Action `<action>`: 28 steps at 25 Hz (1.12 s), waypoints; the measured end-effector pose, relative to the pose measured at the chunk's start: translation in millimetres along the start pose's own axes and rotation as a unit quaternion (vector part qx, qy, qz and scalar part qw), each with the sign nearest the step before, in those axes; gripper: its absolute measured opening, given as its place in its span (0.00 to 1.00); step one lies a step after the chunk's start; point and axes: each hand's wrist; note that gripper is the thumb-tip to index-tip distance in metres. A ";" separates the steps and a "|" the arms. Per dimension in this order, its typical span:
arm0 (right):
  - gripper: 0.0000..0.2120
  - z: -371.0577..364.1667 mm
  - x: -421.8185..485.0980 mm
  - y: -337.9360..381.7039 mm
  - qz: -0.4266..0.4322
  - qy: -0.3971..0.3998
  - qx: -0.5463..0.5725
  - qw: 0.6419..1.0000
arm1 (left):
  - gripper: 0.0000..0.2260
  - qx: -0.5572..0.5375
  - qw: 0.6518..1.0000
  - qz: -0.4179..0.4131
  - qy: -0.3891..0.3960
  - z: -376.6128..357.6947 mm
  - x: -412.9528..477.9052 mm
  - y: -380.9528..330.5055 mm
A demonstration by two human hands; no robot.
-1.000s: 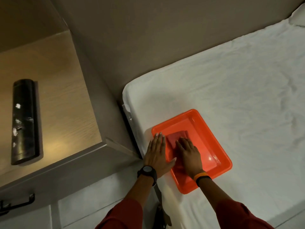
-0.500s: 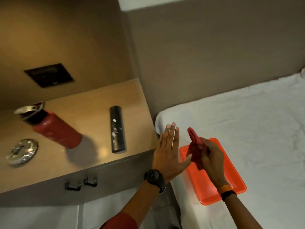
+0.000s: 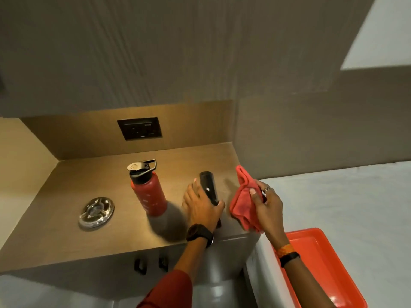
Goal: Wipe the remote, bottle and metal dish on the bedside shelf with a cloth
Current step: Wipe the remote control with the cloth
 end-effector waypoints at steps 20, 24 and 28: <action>0.23 -137.1 68.3 -29.0 0.039 0.339 -0.428 0.837 | 0.07 -0.288 0.925 0.050 0.242 21.4 173.7 33.1; 0.18 -127.8 51.1 -24.2 0.072 0.287 -0.404 0.865 | 0.07 -0.219 0.951 0.064 0.209 16.3 167.1 26.8; 0.17 -113.5 43.8 -23.2 0.073 0.293 -0.387 0.871 | 0.05 -0.125 0.969 0.016 0.211 17.0 160.8 24.4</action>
Point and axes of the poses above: each hand's wrist, its own x-axis towards the middle knuckle, its own z-axis out of the back of the hand, y = z × x, and after that the axes turned 11 degrees about x, right-handed
